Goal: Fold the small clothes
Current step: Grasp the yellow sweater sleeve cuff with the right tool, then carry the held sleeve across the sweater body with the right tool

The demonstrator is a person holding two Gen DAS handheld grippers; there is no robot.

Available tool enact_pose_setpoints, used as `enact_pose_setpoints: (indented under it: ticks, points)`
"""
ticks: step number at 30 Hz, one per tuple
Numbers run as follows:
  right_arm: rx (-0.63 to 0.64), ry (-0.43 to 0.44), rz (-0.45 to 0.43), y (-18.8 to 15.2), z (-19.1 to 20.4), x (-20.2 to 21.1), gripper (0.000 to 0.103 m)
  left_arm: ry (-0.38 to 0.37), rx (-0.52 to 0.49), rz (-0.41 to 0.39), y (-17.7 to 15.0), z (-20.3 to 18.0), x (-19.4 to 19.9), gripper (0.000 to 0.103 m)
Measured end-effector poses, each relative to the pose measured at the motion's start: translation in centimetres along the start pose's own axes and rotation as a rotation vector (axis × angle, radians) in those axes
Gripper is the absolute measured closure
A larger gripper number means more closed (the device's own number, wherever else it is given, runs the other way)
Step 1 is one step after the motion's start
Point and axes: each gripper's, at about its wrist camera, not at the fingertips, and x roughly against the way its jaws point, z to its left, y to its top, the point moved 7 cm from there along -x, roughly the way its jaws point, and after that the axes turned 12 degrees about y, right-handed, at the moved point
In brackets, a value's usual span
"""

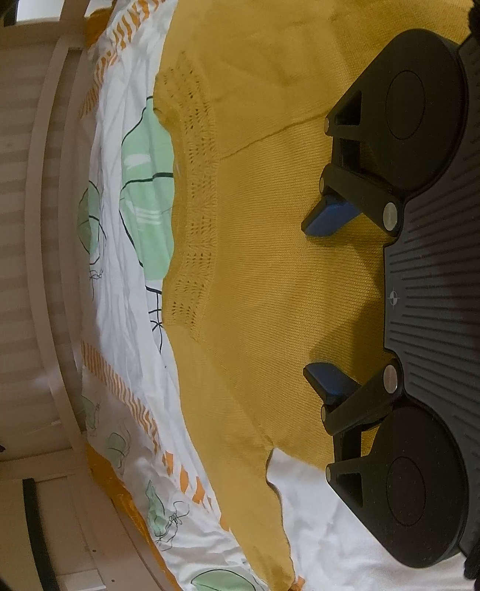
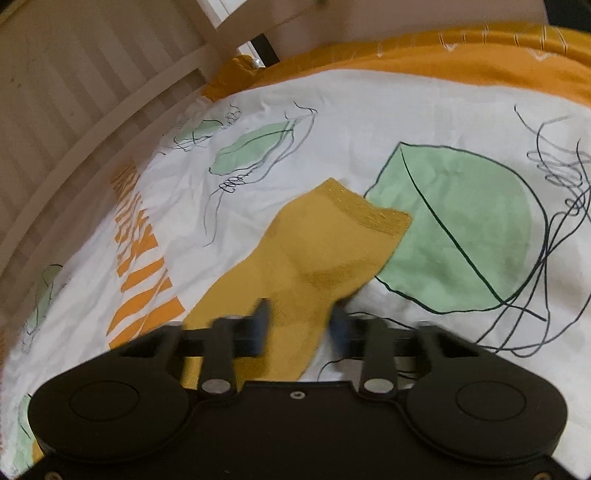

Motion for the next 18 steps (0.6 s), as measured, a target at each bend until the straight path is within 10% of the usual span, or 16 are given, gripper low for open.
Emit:
enact_pose_setpoints:
  ticks: [8,18]
  points:
    - [0.074,0.040,-0.029,1.4,3.3,2.1,0.092,-0.010,0.015,0.005,0.0,0.1,-0.2,0.026]
    - [0.379,0.290,0.016,-0.9,22.3,5.9,0.092,-0.037,0.041,0.023,0.1,0.5,-0.4,0.027]
